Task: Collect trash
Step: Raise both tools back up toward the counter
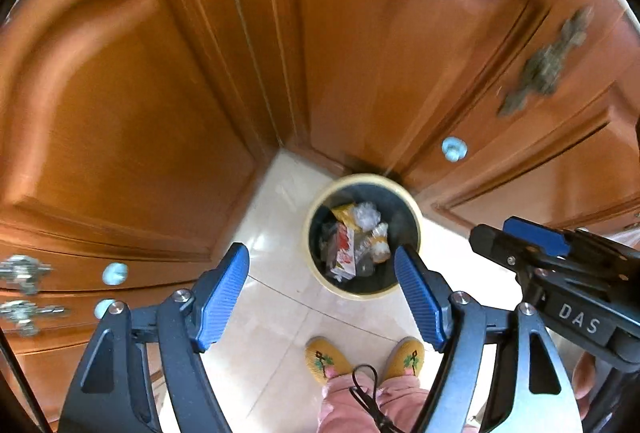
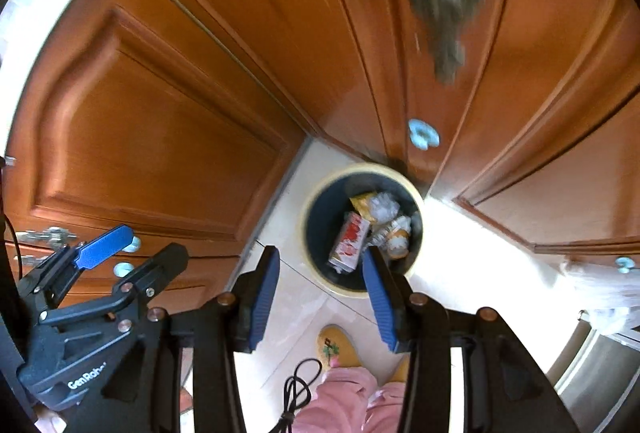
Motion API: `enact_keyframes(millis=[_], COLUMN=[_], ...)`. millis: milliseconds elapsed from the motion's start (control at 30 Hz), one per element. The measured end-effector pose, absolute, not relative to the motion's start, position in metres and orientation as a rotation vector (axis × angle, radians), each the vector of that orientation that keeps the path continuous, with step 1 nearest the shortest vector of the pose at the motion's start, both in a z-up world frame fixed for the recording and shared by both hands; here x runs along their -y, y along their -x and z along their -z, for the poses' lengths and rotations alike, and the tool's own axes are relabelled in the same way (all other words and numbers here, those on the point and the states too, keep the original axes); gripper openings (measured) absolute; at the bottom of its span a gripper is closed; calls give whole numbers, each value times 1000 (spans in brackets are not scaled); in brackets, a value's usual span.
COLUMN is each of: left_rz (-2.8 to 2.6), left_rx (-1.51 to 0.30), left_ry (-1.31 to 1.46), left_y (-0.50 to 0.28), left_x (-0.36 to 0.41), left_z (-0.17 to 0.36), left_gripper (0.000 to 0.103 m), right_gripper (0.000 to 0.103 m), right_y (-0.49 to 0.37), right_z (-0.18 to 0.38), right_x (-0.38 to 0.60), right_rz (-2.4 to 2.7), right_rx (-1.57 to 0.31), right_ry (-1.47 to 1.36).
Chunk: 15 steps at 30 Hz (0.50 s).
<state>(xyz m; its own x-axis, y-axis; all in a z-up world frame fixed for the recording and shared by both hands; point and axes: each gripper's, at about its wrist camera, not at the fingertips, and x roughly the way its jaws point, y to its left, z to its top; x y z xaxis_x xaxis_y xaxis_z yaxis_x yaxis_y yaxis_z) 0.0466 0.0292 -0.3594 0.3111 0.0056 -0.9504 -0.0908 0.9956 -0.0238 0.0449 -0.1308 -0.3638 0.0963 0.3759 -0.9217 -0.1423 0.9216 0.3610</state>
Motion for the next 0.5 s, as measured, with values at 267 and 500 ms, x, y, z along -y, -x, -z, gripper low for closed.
enact_keyframes(millis=[267, 500], left_rz=[-74, -79], left_rx=[-1098, -892], left_ry=[76, -16], left_y=[-34, -25], left_x=[-41, -50], left_z=[222, 112], left_gripper=[74, 74], right_gripper=[44, 44], right_y=[-49, -55], right_z=[224, 115], right_x=[125, 133], right_rz=[-420, -420], right_rx=[-1293, -1101], right_ry=[-209, -261])
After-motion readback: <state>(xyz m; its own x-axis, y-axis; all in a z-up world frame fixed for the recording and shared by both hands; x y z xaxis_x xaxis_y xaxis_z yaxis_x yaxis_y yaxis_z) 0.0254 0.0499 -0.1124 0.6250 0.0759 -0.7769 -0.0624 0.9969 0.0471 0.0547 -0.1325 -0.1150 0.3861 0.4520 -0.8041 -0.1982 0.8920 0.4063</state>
